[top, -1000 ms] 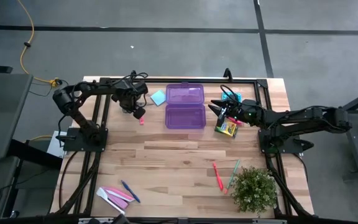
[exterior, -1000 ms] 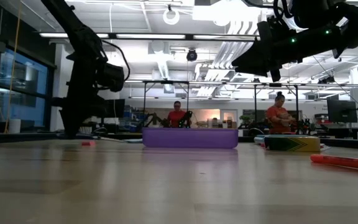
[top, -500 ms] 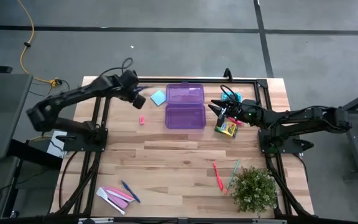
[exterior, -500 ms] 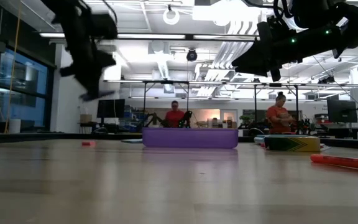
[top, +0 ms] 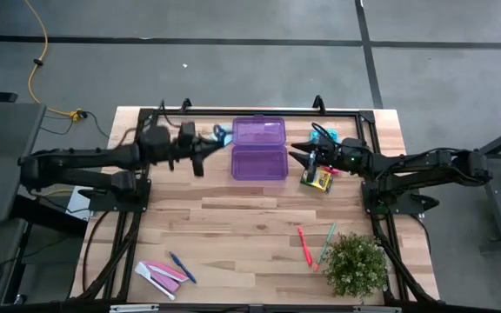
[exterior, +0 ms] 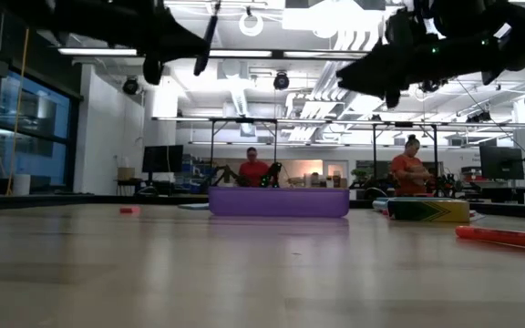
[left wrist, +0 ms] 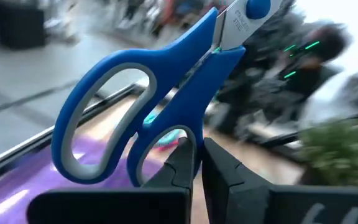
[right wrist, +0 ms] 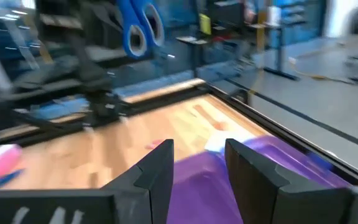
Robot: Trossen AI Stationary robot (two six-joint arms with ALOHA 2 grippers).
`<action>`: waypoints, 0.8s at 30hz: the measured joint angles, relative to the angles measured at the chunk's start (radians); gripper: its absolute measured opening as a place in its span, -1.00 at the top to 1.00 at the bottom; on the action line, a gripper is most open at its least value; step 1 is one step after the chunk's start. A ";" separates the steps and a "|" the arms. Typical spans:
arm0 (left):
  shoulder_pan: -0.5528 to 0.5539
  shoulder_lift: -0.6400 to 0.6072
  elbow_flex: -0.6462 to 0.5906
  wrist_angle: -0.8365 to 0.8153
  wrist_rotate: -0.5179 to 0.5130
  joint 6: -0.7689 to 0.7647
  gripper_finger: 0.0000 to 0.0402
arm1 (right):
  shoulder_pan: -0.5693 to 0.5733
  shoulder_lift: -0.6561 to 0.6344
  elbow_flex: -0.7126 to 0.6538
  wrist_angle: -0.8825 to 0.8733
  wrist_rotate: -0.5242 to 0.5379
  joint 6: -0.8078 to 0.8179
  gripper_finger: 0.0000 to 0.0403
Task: Pack school essentials
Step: Put the blue scissors into the violet supply box
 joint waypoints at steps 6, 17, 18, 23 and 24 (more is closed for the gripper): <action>-0.120 0.121 -0.170 0.440 0.003 -0.043 1.00 | 0.032 0.000 0.000 0.107 -0.117 -0.032 0.32; -0.181 0.234 -0.177 0.601 -0.005 0.034 0.99 | 0.084 0.000 0.000 0.148 -0.095 -0.032 0.32; -0.181 0.233 -0.176 0.601 -0.005 0.039 0.99 | 0.083 0.000 0.000 0.148 -0.095 -0.032 0.32; -0.180 0.234 -0.176 0.594 -0.014 0.032 0.99 | 0.083 0.000 0.000 0.148 -0.095 -0.031 0.32; -0.180 0.234 -0.176 0.589 -0.030 0.026 0.99 | 0.083 0.000 0.000 0.148 -0.094 -0.030 0.32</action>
